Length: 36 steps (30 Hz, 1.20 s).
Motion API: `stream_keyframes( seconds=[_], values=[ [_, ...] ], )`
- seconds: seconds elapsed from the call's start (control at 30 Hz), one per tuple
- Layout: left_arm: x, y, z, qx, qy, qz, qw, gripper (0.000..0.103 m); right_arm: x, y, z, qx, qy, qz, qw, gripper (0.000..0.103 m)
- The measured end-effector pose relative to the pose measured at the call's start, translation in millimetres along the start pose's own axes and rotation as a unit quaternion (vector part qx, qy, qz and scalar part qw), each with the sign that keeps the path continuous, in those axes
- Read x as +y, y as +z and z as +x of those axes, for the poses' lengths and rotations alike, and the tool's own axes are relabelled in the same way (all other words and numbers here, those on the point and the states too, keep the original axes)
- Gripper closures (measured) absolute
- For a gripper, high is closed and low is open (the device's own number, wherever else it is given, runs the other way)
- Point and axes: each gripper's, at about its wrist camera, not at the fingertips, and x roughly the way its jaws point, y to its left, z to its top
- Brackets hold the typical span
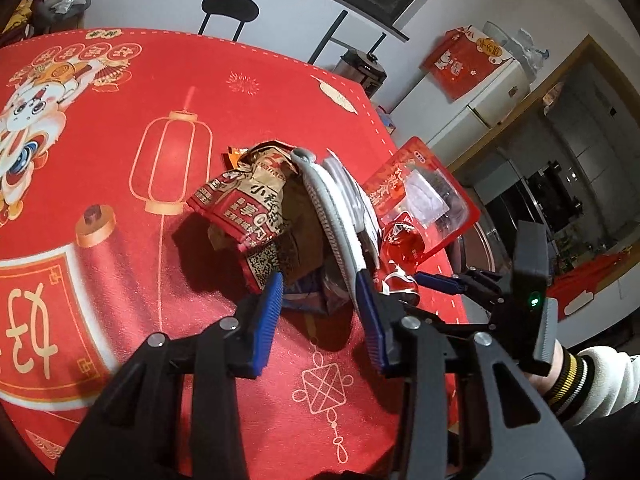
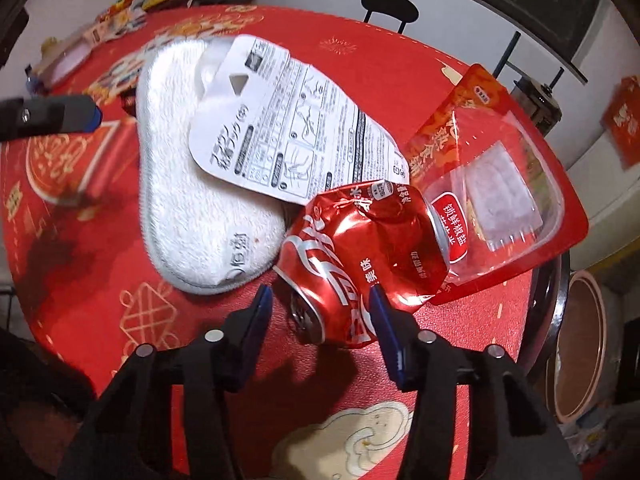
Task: Collect trash
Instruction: 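Grasp the crushed red Coca-Cola can with the right tool while the left tool grasps the white sponge pad, then lift the can with the right tool while the left tool lifts the sponge pad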
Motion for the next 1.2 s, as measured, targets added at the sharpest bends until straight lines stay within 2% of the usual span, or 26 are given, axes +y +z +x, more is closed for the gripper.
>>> stream_keyframes(
  seconds=[0.1, 0.33, 0.77, 1.2],
  values=[
    [-1, 4, 5, 0.004, -0.006, -0.003, 1.0, 0.064, -2, 3, 3, 0.003, 0.003, -0.001, 1.0, 0.067],
    [-12, 9, 14, 0.011, -0.016, 0.01, 0.9998, 0.064, -3, 4, -3, 0.003, 0.028, 0.004, 1.0, 0.067],
    [-15, 6, 29, 0.025, -0.024, -0.009, 0.9994, 0.064, -9, -4, -17, -0.015, 0.076, 0.031, 0.997, 0.068],
    [-14, 6, 46, 0.042, -0.035, -0.027, 0.9982, 0.064, -11, -9, -38, -0.044, 0.091, 0.054, 0.993, 0.068]
  ],
)
